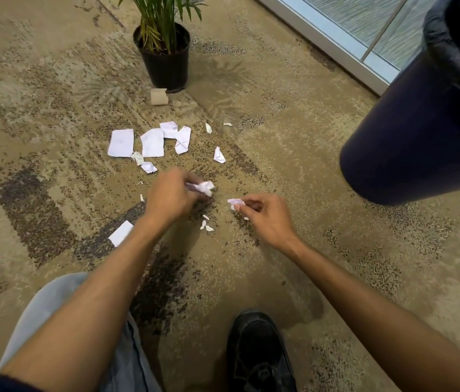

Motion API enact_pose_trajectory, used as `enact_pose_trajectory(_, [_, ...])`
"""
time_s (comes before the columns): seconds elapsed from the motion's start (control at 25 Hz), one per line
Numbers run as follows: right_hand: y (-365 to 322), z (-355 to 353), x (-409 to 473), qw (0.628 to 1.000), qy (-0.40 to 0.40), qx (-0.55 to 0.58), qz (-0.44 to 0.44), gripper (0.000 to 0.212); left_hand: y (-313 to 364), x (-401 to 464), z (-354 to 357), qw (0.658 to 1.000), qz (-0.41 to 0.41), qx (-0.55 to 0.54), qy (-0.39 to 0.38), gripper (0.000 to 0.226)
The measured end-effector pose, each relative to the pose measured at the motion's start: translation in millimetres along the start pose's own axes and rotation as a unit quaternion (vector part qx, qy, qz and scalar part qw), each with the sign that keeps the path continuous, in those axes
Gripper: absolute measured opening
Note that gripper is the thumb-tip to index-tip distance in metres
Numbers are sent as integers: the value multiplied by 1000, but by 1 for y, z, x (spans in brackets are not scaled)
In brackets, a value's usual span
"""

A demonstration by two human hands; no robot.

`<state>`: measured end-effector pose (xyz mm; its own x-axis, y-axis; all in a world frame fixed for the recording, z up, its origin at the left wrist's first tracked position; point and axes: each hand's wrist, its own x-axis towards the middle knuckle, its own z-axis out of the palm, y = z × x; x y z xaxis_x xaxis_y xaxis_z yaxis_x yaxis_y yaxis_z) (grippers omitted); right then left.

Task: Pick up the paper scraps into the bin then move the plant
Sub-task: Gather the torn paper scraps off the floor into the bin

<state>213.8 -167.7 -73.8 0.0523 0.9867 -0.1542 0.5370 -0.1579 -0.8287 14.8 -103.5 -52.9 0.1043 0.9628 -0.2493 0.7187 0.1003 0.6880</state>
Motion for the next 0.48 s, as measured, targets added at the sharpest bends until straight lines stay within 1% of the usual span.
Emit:
enact_pose_trajectory(0.08, [-5,8,2,998,-55,5,-3,11,-12,5,-17,998,-48,-36,11,18])
enact_pose_trajectory(0.12, [-8,13,2,996,-89,0,-11,11,-16,7,-21,997,-64,-37,4,20])
enact_pose_trajectory(0.2, [-15,26,2,988,-142,-35,-40,13,-21,9,-21,997,-71,-16,-14,20])
enact_pose_trajectory(0.28, [-19,37,1,975,-171,-105,-93,16,-19,9,-13,999,-40,14,-33,18])
enact_pose_trajectory(0.36, [-22,45,-2,951,-182,-196,-152,20,-18,10,-2,996,25,80,-39,19])
enact_pose_trajectory(0.48, [-22,53,-7,917,-173,-290,-213,25,-14,9,14,980,100,173,-18,25])
